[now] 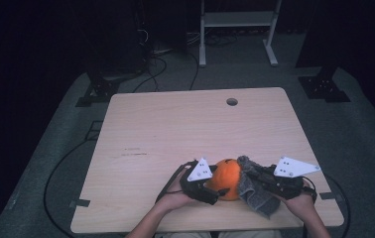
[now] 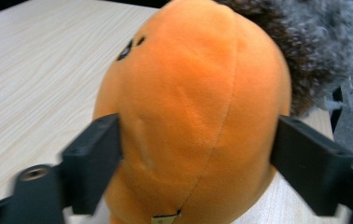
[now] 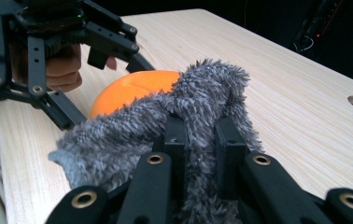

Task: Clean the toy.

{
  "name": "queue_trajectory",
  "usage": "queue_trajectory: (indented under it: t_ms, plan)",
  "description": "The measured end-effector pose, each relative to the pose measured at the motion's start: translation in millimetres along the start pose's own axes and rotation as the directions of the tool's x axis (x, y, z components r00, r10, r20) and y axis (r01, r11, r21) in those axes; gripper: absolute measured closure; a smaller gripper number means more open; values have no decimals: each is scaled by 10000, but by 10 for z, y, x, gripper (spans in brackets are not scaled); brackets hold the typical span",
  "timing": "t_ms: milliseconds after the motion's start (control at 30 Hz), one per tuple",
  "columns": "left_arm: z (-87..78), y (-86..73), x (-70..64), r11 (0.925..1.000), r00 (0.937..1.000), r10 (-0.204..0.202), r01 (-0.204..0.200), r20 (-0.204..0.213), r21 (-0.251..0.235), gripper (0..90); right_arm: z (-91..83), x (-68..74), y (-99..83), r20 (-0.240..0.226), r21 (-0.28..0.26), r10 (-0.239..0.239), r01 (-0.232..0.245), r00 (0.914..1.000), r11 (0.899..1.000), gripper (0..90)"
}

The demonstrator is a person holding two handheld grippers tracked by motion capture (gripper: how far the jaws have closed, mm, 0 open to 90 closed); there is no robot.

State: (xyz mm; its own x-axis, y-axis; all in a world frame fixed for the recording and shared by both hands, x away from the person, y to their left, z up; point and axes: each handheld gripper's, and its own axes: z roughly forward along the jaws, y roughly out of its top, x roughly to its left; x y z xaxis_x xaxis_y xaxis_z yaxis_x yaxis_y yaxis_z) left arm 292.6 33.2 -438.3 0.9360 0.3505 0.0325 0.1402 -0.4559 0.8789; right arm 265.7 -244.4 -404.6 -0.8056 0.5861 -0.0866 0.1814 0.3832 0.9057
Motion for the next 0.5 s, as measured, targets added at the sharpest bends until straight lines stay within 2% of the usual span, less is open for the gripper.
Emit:
queue_trajectory:
  t_ms: [67, 133, 200, 267, 333, 367, 467, 500]
  plan:
    - [13, -2, -29, 9997, 9998, 216, -216, 28, 93, 260, -15, 27, 42, -127, 17, -57, 57, 9999, 10000, 780]
    - [32, 2, -86, 9979, 9981, 615, -617, 75, 203, 281, -15, 117, 129, -561, -137, -412, 405, 9976, 9991, 781]
    - [58, 7, -169, 9916, 9923, 1234, -1236, 77, 377, 290, 25, 226, 234, -1152, -286, -805, 777, 9901, 9966, 780]
    - [63, 8, -218, 9854, 9867, 1624, -1622, -4, 527, 295, 91, 295, 303, -1113, -21, -1153, 1158, 9871, 9933, 780]
    - [63, 5, -220, 9845, 9857, 1683, -1679, -47, 510, 306, 111, 283, 311, -1056, 79, -1136, 1150, 9879, 9933, 780]
    - [58, -5, -213, 9853, 9863, 1646, -1646, 37, 458, 312, 117, 165, 275, -1016, -67, -650, 646, 9927, 9979, 780]
    - [72, -5, -235, 9814, 9822, 1871, -1877, 176, 395, 314, 68, 9, 187, -624, 5, -106, 106, 9980, 9999, 780]
    - [72, -5, -235, 9814, 9822, 1871, -1877, 176, 395, 311, 68, 9, 187, -624, 5, -106, 106, 9980, 9999, 780]
